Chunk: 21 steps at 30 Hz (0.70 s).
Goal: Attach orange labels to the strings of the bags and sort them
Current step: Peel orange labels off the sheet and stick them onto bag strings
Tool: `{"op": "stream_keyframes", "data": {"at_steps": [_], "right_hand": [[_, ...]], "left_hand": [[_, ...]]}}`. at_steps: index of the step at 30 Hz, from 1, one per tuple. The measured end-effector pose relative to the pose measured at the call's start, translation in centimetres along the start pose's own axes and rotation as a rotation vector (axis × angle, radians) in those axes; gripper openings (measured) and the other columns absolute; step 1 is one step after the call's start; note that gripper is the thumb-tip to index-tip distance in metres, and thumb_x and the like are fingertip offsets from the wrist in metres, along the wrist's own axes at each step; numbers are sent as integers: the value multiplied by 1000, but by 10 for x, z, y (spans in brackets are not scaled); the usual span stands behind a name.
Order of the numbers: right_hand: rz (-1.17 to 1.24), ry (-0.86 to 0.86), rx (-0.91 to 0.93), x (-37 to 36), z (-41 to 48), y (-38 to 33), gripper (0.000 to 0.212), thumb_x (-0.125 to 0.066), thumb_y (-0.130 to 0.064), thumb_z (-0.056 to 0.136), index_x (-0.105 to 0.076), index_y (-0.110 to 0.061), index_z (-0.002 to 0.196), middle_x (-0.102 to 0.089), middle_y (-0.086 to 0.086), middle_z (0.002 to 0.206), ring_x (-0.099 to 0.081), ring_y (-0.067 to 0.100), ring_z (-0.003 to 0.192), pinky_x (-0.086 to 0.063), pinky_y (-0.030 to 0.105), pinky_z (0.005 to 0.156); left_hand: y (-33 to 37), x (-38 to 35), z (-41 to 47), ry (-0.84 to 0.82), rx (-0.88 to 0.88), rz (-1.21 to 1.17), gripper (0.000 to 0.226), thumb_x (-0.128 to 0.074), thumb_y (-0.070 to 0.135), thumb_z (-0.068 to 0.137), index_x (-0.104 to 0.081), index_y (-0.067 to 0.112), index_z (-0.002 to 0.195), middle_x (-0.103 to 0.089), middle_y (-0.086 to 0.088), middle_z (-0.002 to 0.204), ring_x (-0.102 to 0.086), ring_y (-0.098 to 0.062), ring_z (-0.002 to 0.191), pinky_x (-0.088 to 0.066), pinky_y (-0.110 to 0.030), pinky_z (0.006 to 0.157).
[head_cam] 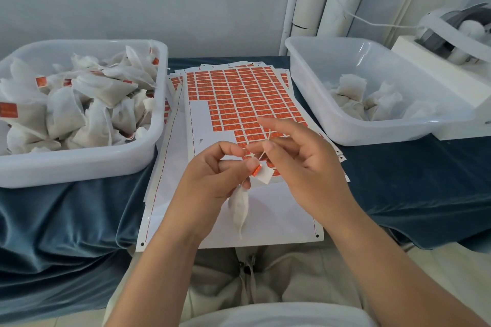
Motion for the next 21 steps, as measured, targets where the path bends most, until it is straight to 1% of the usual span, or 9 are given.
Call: {"op": "stream_keyframes", "data": {"at_steps": [3, 5, 8, 10, 12, 15, 17, 19, 21], "right_hand": [[3, -7, 6, -2, 0, 0, 31, -58, -36, 102, -61, -43, 132, -76, -19, 116, -73, 6, 110, -61, 27, 92], [-9, -5, 17, -2, -1, 0, 30, -60, -30, 105, -60, -44, 131, -76, -21, 115, -73, 4, 109, -59, 22, 90], [-19, -1, 25, -2, -1, 0, 33, -60, -23, 106, -60, -43, 132, -76, -21, 113, -72, 2, 109, -58, 18, 89], [-28, -3, 25, -3, -1, 1, 33, -60, -23, 106, -61, -43, 132, -77, -22, 113, -72, 1, 109, -57, 17, 87], [-12, -10, 22, -3, -1, 1, 32, -59, -23, 106, -61, -42, 132, -77, -22, 112, -72, 1, 110, -57, 17, 87], [4, -19, 18, -4, -1, 2, 32, -59, -23, 106, -61, -39, 134, -77, -20, 112, -72, 3, 110, -57, 17, 89], [17, -28, 12, -4, -1, 3, 32, -58, -23, 107, -60, -39, 134, -77, -20, 112, -72, 3, 111, -56, 16, 89], [30, -47, 2, -6, -2, 4, 32, -58, -23, 107, -61, -40, 134, -77, -21, 112, -72, 3, 112, -58, 18, 88], [29, -55, -2, -8, -2, 5, 32, -59, -23, 107, -61, -38, 135, -77, -21, 113, -72, 3, 112, -58, 17, 87]], "left_hand": [[-3, 0, 0, -17, 38, -50, 16, -88, 39, 69, -75, 35, 79, -69, -2, 65, -57, -13, 58, -40, -28, 60], [-6, -1, 1, -46, 68, -65, 19, -89, 39, 65, -75, 33, 77, -68, -2, 65, -56, -14, 59, -39, -31, 62], [-10, -4, 2, -98, 109, -80, 19, -90, 37, 63, -75, 32, 75, -66, -1, 66, -56, -13, 60, -42, -28, 65], [-13, -5, 2, -142, 132, -80, 17, -88, 38, 67, -76, 29, 76, -64, -1, 70, -56, -13, 65, -42, -28, 69], [-14, -6, 2, -193, 142, -56, 19, -84, 45, 77, -78, 27, 79, -66, 0, 74, -55, -12, 69, -42, -26, 70], [-16, -5, 0, -221, 199, -97, 40, -71, 59, 85, -84, 22, 91, -76, -4, 86, -61, -10, 71, -48, -20, 64], [-18, -5, 0, -258, 231, -124, 43, -66, 56, 87, -84, 18, 97, -78, -7, 91, -62, -10, 71, -45, -23, 65], [-20, -6, 0, -308, 238, -124, 41, -64, 49, 92, -84, 15, 99, -79, -8, 94, -60, -10, 70, -40, -26, 68], [-22, -7, -1, -338, 238, -134, 37, -65, 45, 91, -84, 14, 98, -80, -10, 97, -60, -10, 68, -44, -26, 72]]}}
Point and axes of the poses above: each hand's wrist, its own z-axis towards the middle knuckle, its own x-axis out of the back of the hand, y = z × x, the point moved 6 cm from there along z, towards the middle knuckle
